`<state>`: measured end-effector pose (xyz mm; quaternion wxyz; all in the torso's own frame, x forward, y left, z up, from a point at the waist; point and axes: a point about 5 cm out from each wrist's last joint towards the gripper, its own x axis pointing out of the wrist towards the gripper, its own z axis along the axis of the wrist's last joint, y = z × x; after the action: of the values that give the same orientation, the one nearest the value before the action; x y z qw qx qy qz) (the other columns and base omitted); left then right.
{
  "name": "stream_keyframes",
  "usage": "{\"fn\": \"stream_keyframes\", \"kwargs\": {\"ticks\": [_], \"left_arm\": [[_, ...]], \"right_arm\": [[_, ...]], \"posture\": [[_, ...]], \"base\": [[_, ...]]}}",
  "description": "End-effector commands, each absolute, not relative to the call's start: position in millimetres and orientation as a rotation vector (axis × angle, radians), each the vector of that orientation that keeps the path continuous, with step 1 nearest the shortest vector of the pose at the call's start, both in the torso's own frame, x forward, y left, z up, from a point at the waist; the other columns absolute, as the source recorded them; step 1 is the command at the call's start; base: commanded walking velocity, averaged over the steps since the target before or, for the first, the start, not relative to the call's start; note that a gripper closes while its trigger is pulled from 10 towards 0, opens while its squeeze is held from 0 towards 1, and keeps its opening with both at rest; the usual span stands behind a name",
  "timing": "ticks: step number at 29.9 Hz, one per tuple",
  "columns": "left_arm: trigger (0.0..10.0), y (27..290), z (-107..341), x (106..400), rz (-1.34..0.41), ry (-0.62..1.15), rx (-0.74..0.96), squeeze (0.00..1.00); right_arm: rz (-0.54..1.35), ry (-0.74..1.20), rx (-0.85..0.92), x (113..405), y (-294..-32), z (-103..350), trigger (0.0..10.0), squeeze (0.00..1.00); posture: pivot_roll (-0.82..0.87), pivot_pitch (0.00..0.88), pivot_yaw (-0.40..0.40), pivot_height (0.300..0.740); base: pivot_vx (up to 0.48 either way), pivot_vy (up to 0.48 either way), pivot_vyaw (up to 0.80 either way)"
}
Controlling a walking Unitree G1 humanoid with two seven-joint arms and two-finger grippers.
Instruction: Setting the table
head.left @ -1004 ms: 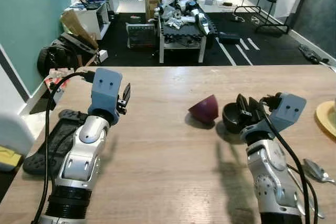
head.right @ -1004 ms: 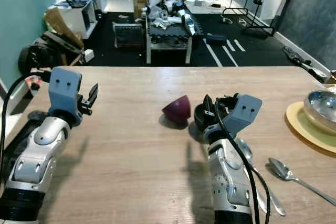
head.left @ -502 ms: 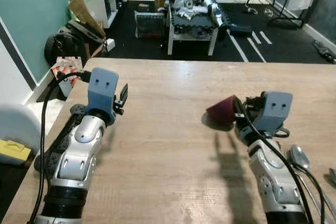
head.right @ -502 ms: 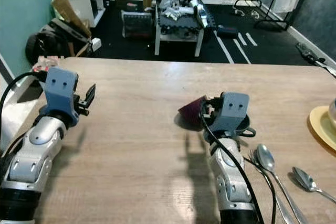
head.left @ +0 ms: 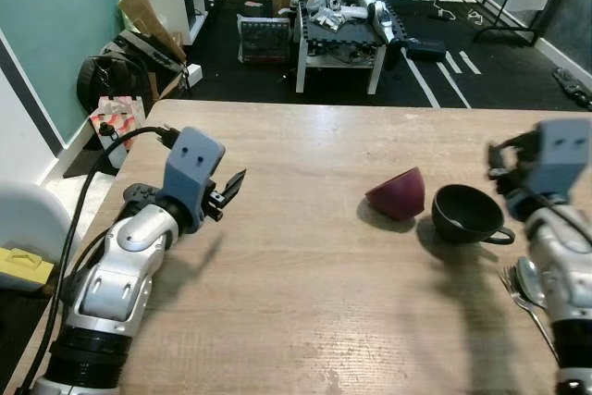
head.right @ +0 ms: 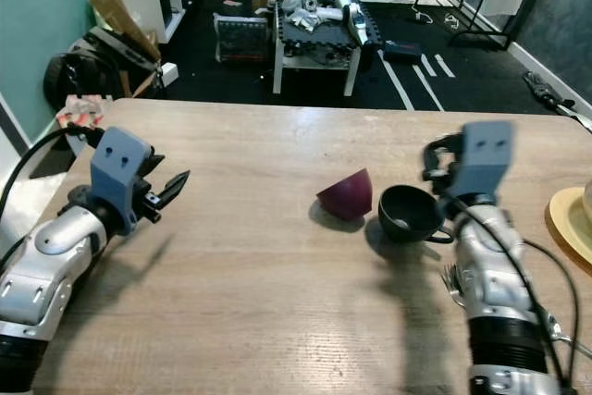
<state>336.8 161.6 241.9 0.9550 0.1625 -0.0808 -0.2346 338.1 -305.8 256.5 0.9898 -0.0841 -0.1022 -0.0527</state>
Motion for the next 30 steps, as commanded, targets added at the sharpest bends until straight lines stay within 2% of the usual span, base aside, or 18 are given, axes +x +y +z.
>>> {"fn": "stream_keyframes", "kwargs": {"ticks": [1, 3, 6, 15, 20, 25, 28, 30], "left_arm": [[10.0, 162, 239, 334, -0.514, -0.145, 0.325, 0.00], [10.0, 164, 241, 334, -0.514, -0.146, 0.318, 0.00], [10.0, 165, 241, 332, -0.528, -0.143, 0.315, 0.00], [10.0, 163, 240, 329, -0.566, -0.135, 0.311, 0.00], [10.0, 163, 240, 328, -0.575, -0.131, 0.315, 0.00], [10.0, 160, 240, 329, -0.606, -0.117, 0.326, 0.00], [10.0, 156, 241, 327, -0.681, -0.098, 0.294, 0.00], [10.0, 153, 246, 319, -0.814, -0.089, 0.269, 0.00]], "right_arm": [[-0.141, -0.154, -0.168, 334, -320, 243, 10.0, 0.00], [-0.202, -0.127, -0.132, 326, -345, 236, 10.0, 0.00], [-0.129, -0.038, -0.070, 309, -367, 208, 10.0, 0.00], [-0.158, -0.076, 0.047, 290, -395, 205, 10.0, 0.00], [0.006, 0.034, -0.052, 286, -390, 191, 10.0, 0.00], [0.066, 0.155, -0.182, 288, -382, 174, 10.0, 0.00], [0.127, 0.177, -0.209, 293, -371, 170, 10.0, 0.00], [0.138, 0.155, -0.203, 299, -365, 170, 10.0, 0.00]], "posture": [[0.13, 0.123, 0.054, 0.740], [0.13, 0.126, 0.056, 0.740], [0.13, 0.126, 0.056, 0.740], [0.14, 0.120, 0.064, 0.740], [0.14, 0.120, 0.070, 0.740], [0.14, 0.118, 0.074, 0.740], [0.15, 0.116, 0.075, 0.740], [0.15, 0.114, 0.082, 0.740]], "base": [[0.000, 0.000, 0.00], [0.000, 0.000, 0.00], [0.000, 0.000, 0.00], [0.000, 0.000, 0.00], [0.000, 0.000, 0.00], [0.000, 0.000, 0.00], [0.000, 0.000, 0.00], [0.000, 0.000, 0.00]]}}
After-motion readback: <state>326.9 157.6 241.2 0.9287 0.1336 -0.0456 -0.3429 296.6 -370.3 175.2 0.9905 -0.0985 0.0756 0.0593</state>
